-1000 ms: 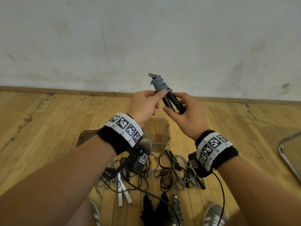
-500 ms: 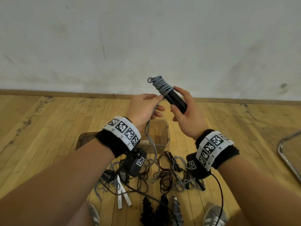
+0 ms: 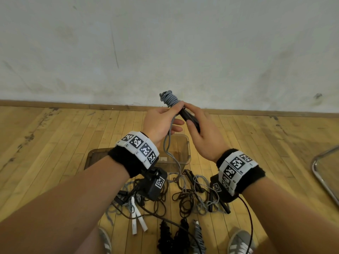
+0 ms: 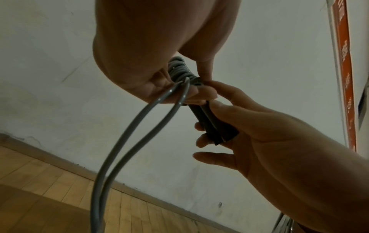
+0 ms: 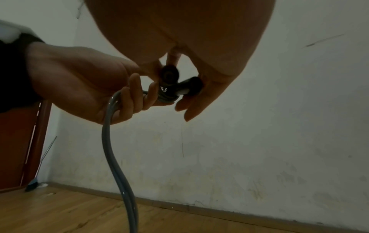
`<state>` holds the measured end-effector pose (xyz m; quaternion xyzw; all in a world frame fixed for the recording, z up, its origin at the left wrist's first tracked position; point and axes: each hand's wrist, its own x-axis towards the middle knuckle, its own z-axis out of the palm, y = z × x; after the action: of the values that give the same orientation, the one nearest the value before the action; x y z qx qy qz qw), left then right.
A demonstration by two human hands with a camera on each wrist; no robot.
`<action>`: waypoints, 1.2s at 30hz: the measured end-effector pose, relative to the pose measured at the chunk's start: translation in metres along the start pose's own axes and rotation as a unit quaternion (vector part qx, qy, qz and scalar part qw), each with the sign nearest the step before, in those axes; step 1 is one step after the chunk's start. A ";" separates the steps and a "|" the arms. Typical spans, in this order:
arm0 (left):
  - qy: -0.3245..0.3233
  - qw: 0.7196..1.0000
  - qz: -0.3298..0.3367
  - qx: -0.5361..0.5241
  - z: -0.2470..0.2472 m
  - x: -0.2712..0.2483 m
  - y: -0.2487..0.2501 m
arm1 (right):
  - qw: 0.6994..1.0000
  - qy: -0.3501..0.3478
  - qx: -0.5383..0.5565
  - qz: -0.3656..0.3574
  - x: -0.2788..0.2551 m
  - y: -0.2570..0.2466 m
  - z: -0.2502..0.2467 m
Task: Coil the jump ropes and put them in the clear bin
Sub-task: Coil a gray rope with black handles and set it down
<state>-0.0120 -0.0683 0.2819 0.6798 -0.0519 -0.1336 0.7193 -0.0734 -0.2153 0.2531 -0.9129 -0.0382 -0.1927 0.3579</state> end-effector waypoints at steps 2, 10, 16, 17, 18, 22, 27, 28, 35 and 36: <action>0.002 1.000 0.009 0.000 -0.001 0.002 0.000 | 0.999 0.008 0.044 -0.001 0.000 -0.003 -0.001; -0.056 0.998 0.017 -0.009 -0.001 0.003 0.001 | 0.940 -0.045 0.308 0.136 0.005 -0.010 -0.009; -0.035 0.999 0.008 0.036 -0.002 0.003 -0.003 | 0.974 0.005 0.199 0.111 0.006 0.001 -0.013; -0.036 0.998 0.007 0.044 -0.002 0.004 -0.004 | 0.978 0.012 0.180 0.107 0.006 0.003 -0.013; -0.036 0.998 0.007 0.051 -0.002 0.003 -0.004 | 0.980 0.019 0.166 0.106 0.006 0.005 -0.012; -0.033 0.998 0.013 0.057 0.000 0.003 -0.004 | 0.994 0.030 0.069 0.084 0.007 0.012 -0.011; -0.039 0.998 0.021 0.049 0.002 0.005 -0.005 | 0.996 0.044 -0.025 0.067 0.010 0.016 -0.012; -0.036 0.998 0.023 0.046 0.003 0.005 -0.005 | 0.997 0.047 -0.031 0.056 0.011 0.016 -0.012; -0.025 0.999 0.006 0.030 0.003 0.006 -0.004 | 0.999 0.029 0.021 0.003 0.010 0.013 -0.001; -0.023 0.999 0.005 0.033 0.003 0.006 -0.004 | 1.000 0.025 0.012 -0.002 0.009 0.013 0.000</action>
<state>-0.0071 -0.0731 0.2777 0.6993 -0.0760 -0.1434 0.6961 -0.0620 -0.2261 0.2482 -0.9035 -0.0335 -0.2153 0.3691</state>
